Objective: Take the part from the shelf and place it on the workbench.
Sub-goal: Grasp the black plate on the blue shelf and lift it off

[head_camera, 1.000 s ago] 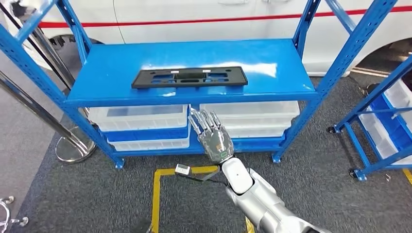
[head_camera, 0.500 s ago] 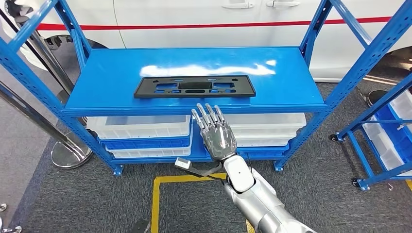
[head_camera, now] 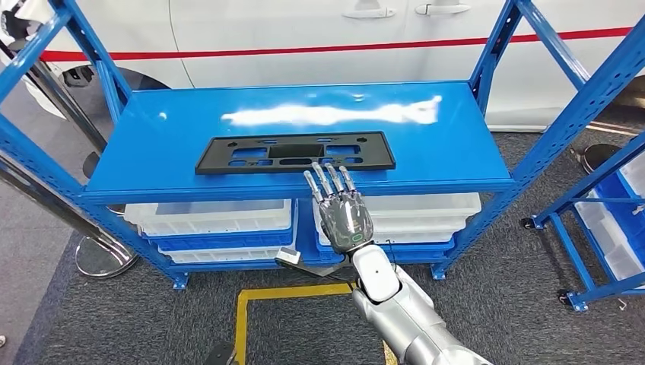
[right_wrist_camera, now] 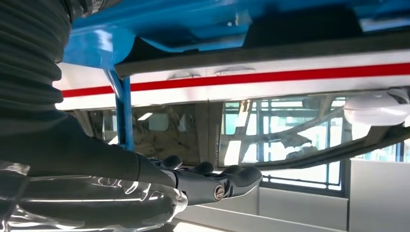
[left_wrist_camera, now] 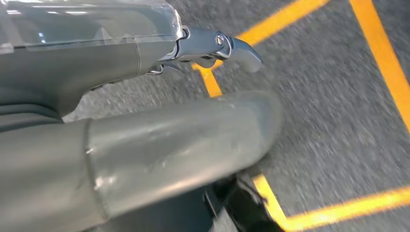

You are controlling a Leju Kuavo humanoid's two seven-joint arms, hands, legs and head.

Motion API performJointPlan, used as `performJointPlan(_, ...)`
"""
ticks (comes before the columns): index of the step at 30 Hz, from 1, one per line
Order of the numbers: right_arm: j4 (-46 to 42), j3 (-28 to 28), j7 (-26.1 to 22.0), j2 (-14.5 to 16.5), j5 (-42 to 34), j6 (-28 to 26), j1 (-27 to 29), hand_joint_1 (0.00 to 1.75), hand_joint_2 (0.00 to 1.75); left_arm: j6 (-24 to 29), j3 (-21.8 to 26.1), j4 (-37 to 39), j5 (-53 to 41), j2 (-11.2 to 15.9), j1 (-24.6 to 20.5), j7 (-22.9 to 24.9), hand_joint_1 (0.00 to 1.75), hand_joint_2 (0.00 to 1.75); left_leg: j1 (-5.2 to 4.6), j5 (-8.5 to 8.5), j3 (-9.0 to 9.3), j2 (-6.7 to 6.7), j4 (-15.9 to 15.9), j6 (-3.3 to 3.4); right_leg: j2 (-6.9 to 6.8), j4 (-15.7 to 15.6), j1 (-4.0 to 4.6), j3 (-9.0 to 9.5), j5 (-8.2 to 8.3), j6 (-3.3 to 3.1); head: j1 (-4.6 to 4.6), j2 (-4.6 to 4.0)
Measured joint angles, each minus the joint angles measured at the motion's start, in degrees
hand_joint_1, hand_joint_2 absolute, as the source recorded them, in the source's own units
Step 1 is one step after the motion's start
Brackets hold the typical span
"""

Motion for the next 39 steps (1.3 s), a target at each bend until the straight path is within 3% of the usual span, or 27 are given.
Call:
performJointPlan(3,0.05,-0.02,-0.34,0.17,0.00,0.00,0.02,0.00,1.75,0.01,-0.01,0.00,0.01,-0.01,-0.11,0.00,0.00,0.00,0.22,-3.82,-6.09,0.08,10.12,-0.66,-0.07,-0.14,0.00,1.22,-1.00,-0.59,0.00,0.00)
performJointPlan(4,0.14,-0.02,-0.44,0.20,0.00,0.00,0.10,0.00,1.75,0.01,-0.01,0.00,0.01,-0.01,-0.05,0.01,0.00,0.00,0.27,-4.61,-7.96,0.09,12.31,-0.80,-0.03,-0.11,0.05,1.59,-1.40,-0.64,0.01,0.00)
performJointPlan(5,0.24,-0.02,-0.48,0.21,0.00,0.00,0.16,0.00,1.75,0.01,-0.01,0.00,0.02,-0.01,0.02,0.01,0.00,0.00,0.28,-4.28,-9.01,0.09,12.67,-0.82,0.04,-0.06,0.08,2.03,-1.82,-0.64,0.00,0.00)
performJointPlan(6,0.32,-0.02,-0.48,0.24,0.01,0.00,0.20,0.00,1.75,0.01,-0.01,0.00,0.02,0.00,0.07,0.02,0.00,0.00,0.27,-2.58,-9.09,0.09,10.99,-0.71,0.11,-0.01,0.12,2.60,-2.28,-0.60,-0.01,0.00)
performJointPlan(8,0.39,-0.02,-0.47,0.33,0.02,0.01,0.20,0.00,1.75,0.02,-0.01,0.00,0.03,0.02,0.08,0.02,0.00,0.00,0.13,3.11,-7.27,0.10,3.85,-0.03,0.19,0.00,0.20,3.86,-3.25,-0.42,0.01,0.00)
performJointPlan(10,0.46,-0.02,-0.43,0.41,0.04,0.02,0.15,0.00,1.75,0.04,-0.01,0.00,0.07,0.05,-0.07,0.01,0.00,0.00,-0.31,5.78,-5.91,0.12,-1.53,0.80,0.24,-0.07,0.24,4.48,-3.93,0.06,-0.01,0.00)
performJointPlan(12,0.55,-0.01,-0.34,0.47,0.04,0.03,0.20,0.00,1.75,0.04,-0.01,0.00,0.10,0.06,-0.05,-0.01,0.00,0.00,-0.63,5.54,-5.67,0.11,-2.92,1.49,0.27,0.18,0.33,4.70,-4.05,0.75,-0.03,0.00)
performJointPlan(15,0.56,0.00,-0.03,0.56,0.04,0.01,0.09,0.00,1.75,0.03,-0.01,0.00,0.11,-0.04,0.12,-0.04,0.00,0.00,-0.11,5.87,-4.19,0.13,-3.76,2.39,0.10,2.58,0.36,4.06,-5.12,1.64,0.02,0.00)
performJointPlan(16,0.57,0.00,0.07,0.57,0.04,0.00,-0.01,0.00,1.75,0.03,-0.01,0.00,0.13,-0.08,0.01,-0.05,0.00,0.00,0.06,5.84,-3.70,0.14,-3.94,2.61,0.04,5.13,0.26,2.61,-6.22,1.96,0.04,0.00)
performJointPlan(19,0.74,0.01,0.26,0.54,0.04,0.00,0.09,0.00,1.75,0.03,-0.01,0.00,0.20,-0.09,-0.15,-0.08,0.00,0.00,0.07,5.08,-3.06,0.12,-3.95,2.84,-0.07,14.82,-0.22,-3.98,-9.59,2.79,0.08,0.00)
performJointPlan(20,0.80,0.02,0.40,0.53,0.04,0.00,0.22,0.00,1.75,0.03,-0.01,0.00,0.20,-0.09,-0.08,-0.08,0.00,0.00,0.08,4.72,-2.69,0.10,-3.94,2.77,-0.12,15.78,-0.41,-5.27,-9.21,2.96,0.07,0.00)
performJointPlan(21,0.85,0.02,0.56,0.52,0.04,0.00,0.30,0.00,1.75,0.03,-0.01,0.00,0.21,-0.10,-0.01,-0.07,0.00,0.00,0.11,4.33,-2.18,0.07,-3.91,2.66,-0.17,14.57,-0.57,-5.46,-7.52,3.04,0.08,0.00)
performJointPlan(23,0.88,0.02,0.85,0.52,0.04,0.00,0.32,0.00,1.75,0.02,-0.02,0.00,0.20,-0.16,0.07,-0.07,0.00,0.00,0.19,3.41,-1.05,0.03,-3.87,2.31,-0.29,7.47,-0.74,-3.31,-2.09,2.98,0.08,0.00)
performJointPlan(25,0.92,0.04,0.99,0.52,0.04,0.01,0.24,0.00,1.75,0.01,-0.05,0.00,0.16,-0.25,-0.01,-0.06,0.00,0.00,0.15,2.62,-0.48,-0.03,-3.78,1.71,-0.41,1.58,-0.43,-1.38,0.32,2.52,0.10,0.00)
performJointPlan(28,0.95,0.11,1.08,0.56,0.04,0.01,0.19,0.00,1.75,0.01,-0.09,0.00,0.13,-0.28,-0.13,-0.04,0.00,0.00,0.04,2.05,-0.11,0.01,-3.57,0.63,-0.27,0.02,-0.25,-0.76,0.26,1.33,0.15,0.00)
performJointPlan(30,0.95,0.15,1.13,0.62,0.05,0.00,0.10,0.00,1.75,0.03,-0.12,0.00,0.11,-0.28,-0.18,-0.08,0.00,0.00,0.14,1.21,-0.52,0.07,-1.70,0.14,-0.25,-0.41,-0.44,0.24,0.04,0.59,0.15,0.00)
performJointPlan(32,0.95,0.27,1.18,0.68,0.06,0.00,-0.02,0.00,1.75,0.03,-0.18,0.00,0.10,-0.28,-0.27,-0.09,0.00,0.00,0.33,-1.15,-3.57,0.11,4.23,-0.34,-0.37,-0.64,-0.51,1.09,-0.38,-0.01,0.14,0.00)
performJointPlan(34,0.99,0.38,1.21,0.70,0.07,0.01,0.03,0.00,1.75,0.03,-0.24,0.00,0.10,-0.29,-0.18,-0.09,0.00,0.00,0.44,-3.72,-8.19,0.13,11.35,-0.75,-0.36,-0.56,-0.44,1.45,-0.89,-0.26,0.13,0.00)
performJointPlan(35,1.04,0.42,1.22,0.70,0.07,0.02,0.08,0.00,1.75,0.03,-0.26,0.00,0.09,-0.28,-0.07,-0.08,0.00,0.00,0.46,-3.83,-9.70,0.13,12.96,-0.85,-0.30,-0.49,-0.42,1.66,-1.17,-0.26,0.13,0.00)
performJointPlan(36,1.08,0.43,1.22,0.71,0.07,0.02,0.12,0.00,1.75,0.03,-0.28,0.00,0.09,-0.28,0.02,-0.08,0.00,0.00,0.46,-2.71,-10.17,0.13,12.43,-0.85,-0.22,-0.39,-0.41,1.93,-1.47,-0.22,0.13,0.00)
performJointPlan(37,1.10,0.45,1.23,0.72,0.07,0.02,0.13,0.00,1.75,0.03,-0.30,0.00,0.08,-0.27,0.06,-0.07,0.00,0.00,0.46,-0.46,-9.53,0.14,9.74,-0.78,-0.14,-0.27,-0.41,2.29,-1.80,-0.13,0.12,0.00)
performJointPlan(39,1.12,0.47,1.23,0.72,0.07,0.01,0.10,0.00,1.75,0.04,-0.31,0.00,0.08,-0.24,0.03,-0.08,0.00,0.00,0.34,4.23,-6.82,0.19,1.84,-0.42,-0.10,-0.08,-0.38,3.06,-2.52,0.22,0.13,0.00)
